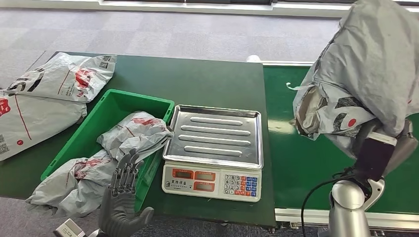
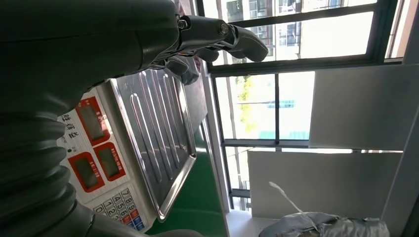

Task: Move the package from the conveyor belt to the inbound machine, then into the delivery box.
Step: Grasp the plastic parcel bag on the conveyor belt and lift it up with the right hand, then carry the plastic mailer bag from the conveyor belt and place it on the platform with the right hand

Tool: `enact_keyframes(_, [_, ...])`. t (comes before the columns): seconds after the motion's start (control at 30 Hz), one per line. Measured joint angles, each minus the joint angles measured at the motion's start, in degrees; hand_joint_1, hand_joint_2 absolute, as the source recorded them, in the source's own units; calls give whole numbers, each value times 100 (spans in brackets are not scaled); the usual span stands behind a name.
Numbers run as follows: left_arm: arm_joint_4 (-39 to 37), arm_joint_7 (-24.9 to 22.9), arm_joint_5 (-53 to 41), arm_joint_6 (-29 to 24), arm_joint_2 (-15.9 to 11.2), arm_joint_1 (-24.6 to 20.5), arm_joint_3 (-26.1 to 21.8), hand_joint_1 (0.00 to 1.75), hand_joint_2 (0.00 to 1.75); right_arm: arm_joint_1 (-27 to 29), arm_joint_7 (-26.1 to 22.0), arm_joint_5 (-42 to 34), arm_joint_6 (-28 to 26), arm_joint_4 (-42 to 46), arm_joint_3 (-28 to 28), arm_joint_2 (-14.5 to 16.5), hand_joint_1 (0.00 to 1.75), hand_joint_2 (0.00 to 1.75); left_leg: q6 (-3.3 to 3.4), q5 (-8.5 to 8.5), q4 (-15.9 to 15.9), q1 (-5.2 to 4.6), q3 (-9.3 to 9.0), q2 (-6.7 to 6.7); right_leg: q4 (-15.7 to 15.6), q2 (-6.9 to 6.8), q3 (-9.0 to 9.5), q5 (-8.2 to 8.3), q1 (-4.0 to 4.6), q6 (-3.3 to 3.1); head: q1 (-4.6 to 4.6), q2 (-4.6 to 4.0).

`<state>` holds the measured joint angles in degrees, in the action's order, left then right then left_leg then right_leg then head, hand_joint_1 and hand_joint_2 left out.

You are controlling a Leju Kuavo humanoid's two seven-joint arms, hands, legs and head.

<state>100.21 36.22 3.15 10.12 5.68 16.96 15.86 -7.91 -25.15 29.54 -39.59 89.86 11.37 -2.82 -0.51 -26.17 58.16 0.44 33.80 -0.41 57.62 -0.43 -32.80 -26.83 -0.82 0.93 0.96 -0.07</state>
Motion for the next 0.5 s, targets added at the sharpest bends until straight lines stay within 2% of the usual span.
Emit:
enact_keyframes(0.07, [0,48,-7,-39,-7,4,1,0,175,4,-43,109,324,177,-142,16,175,175,-2,-2,0,-1,17,1,1,2,5,1,-1,0,-1,0])
enact_keyframes(0.1, [0,92,-24,-59,-13,4,1,0,175,-21,1,256,699,235,-299,18,175,175,-6,-6,-1,-2,26,8,1,13,7,2,-1,-1,-2,0])
enact_keyframes(0.17, [0,196,-94,-79,-25,-1,0,0,175,-173,322,750,1758,270,-826,29,175,175,-16,-16,-3,-2,34,40,2,49,4,6,0,-8,-1,0])
enact_keyframes(0.23, [8,275,-194,-83,-30,-10,-2,0,175,-496,874,1363,2805,71,-1513,109,175,175,-22,-14,-4,-1,20,70,2,75,-4,12,7,-16,0,0])
enact_keyframes(0.33, [72,274,-287,-55,-36,-33,-24,0,175,-1234,1790,1955,3901,-774,-2364,382,175,175,-30,20,-3,8,3,62,5,67,-23,30,25,-28,1,0])
enact_keyframes(0.4, [140,172,-279,13,-39,-75,-97,0,175,-1764,2259,2110,4311,-1538,-2775,571,175,175,-36,40,-3,12,15,43,8,51,-36,40,30,-35,1,0])
enact_keyframes(0.5, [229,-15,-239,200,-35,-161,-298,0,175,-2444,2599,2184,4706,-2795,-3213,806,175,175,-41,48,-4,17,21,30,9,38,-38,45,35,-42,1,0])
